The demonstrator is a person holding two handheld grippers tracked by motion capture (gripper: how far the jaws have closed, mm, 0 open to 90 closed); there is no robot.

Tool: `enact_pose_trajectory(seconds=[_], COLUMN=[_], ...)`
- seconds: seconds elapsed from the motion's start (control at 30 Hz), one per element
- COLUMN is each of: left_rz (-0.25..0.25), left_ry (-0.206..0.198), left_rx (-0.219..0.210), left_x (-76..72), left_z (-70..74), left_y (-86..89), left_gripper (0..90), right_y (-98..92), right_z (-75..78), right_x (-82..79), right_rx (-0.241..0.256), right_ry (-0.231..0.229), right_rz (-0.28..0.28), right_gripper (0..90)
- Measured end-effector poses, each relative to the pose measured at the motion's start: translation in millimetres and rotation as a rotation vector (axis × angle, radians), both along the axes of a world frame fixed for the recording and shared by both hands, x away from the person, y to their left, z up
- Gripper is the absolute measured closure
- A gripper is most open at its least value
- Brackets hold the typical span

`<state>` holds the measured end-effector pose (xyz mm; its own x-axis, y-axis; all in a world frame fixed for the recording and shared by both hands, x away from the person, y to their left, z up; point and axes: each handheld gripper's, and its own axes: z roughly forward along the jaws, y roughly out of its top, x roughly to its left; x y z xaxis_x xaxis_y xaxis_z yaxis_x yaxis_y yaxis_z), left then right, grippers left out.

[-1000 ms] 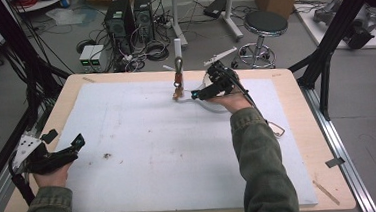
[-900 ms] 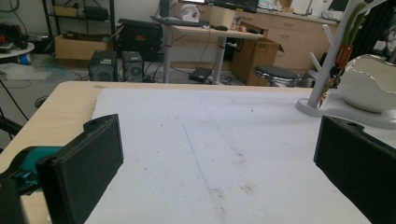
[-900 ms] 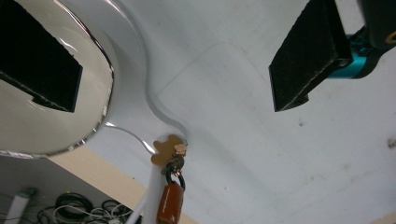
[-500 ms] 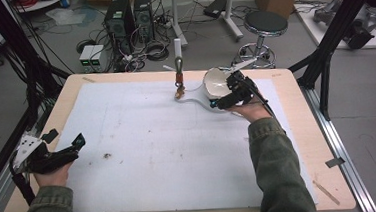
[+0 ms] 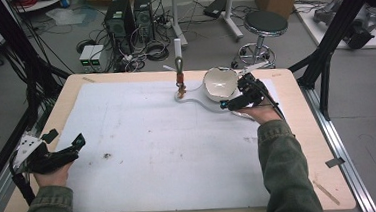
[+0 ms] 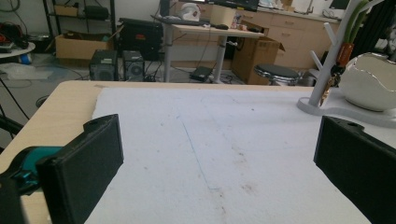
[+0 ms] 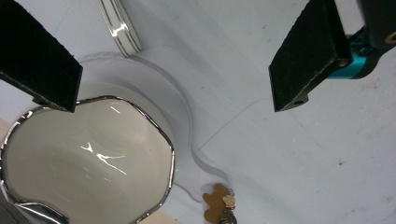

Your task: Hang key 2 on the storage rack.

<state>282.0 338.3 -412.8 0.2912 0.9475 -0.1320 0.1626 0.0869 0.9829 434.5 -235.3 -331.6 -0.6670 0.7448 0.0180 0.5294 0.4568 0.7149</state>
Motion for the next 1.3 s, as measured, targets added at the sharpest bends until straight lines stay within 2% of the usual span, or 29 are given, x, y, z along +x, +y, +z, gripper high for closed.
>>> enact_pose_trajectory(seconds=[0.17, 0.63, 1.0, 1.1, 1.3], left_rz=[0.001, 0.002, 0.000, -0.003, -0.004], left_ry=[0.000, 0.000, 0.001, 0.003, 0.003], left_rx=[0.001, 0.001, 0.005, 0.005, 0.006], left_x=[-0.2, -0.3, -1.3, -1.7, -2.5], left_z=[0.1, 0.1, 0.5, 0.4, 0.4], left_y=[0.3, 0.6, 0.8, 0.8, 1.0], left_gripper=[1.7, 1.7, 1.7, 1.7, 1.7], right_y=[-7.7, -29.0, -31.2, -32.6, -35.5], right_z=[-4.7, -24.4, -43.5, -49.5, -62.0], right_x=[3.0, 14.0, 26.8, 29.7, 34.4], right_rx=[-0.006, -0.035, -0.086, -0.121, -0.162], right_ry=[-0.002, 0.040, 0.073, 0.078, 0.129], right_rz=[-0.024, -0.065, -0.051, -0.040, -0.023], right_gripper=[1.5, 2.0, 2.0, 2.7, 4.4])
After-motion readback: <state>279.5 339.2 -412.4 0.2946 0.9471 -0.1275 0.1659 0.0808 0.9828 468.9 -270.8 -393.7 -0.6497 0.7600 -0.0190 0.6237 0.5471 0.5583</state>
